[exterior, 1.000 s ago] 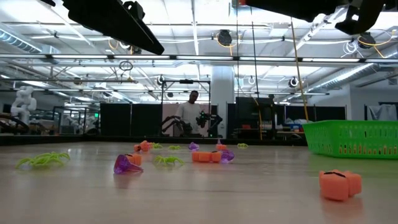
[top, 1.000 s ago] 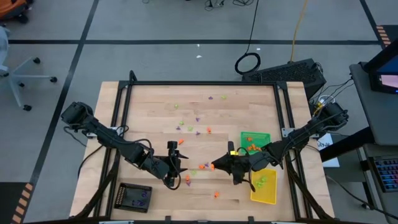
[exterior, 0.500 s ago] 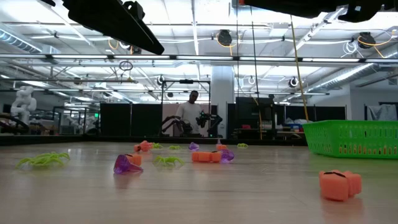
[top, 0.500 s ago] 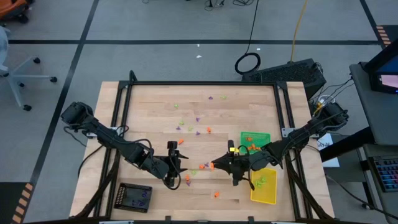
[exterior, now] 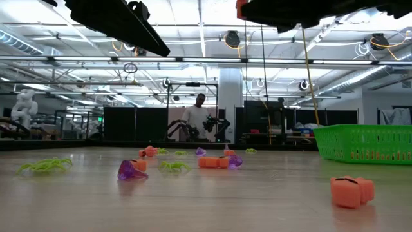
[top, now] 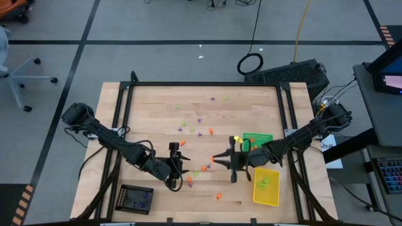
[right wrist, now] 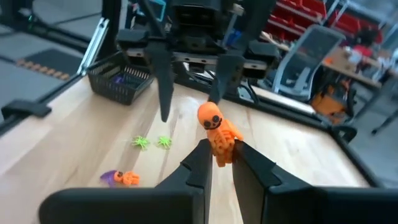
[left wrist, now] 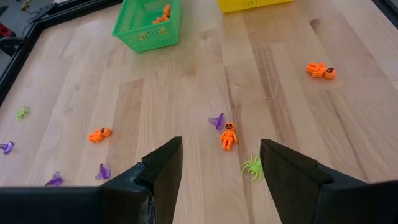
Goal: Sort Halloween decoration
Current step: Put the orange skeleton toy into the green bin
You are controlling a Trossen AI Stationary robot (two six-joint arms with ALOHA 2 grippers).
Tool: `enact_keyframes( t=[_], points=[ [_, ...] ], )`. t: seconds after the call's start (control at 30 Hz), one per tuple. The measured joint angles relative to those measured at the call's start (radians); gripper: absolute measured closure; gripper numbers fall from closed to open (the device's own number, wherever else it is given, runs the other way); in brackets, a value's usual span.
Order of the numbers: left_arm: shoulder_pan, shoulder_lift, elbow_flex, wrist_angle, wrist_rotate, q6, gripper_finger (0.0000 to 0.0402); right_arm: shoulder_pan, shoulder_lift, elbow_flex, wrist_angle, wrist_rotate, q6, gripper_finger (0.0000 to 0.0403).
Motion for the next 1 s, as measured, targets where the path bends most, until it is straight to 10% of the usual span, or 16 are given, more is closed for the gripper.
enact_keyframes(
  t=[1.0],
  points=[
    [0.000, 0.000, 0.000, 0.000, 0.000, -0.001, 0.0189, -0.025, -0.010, 0.000, -0.123, -0.004, 0.366, 0.0365]
  ],
)
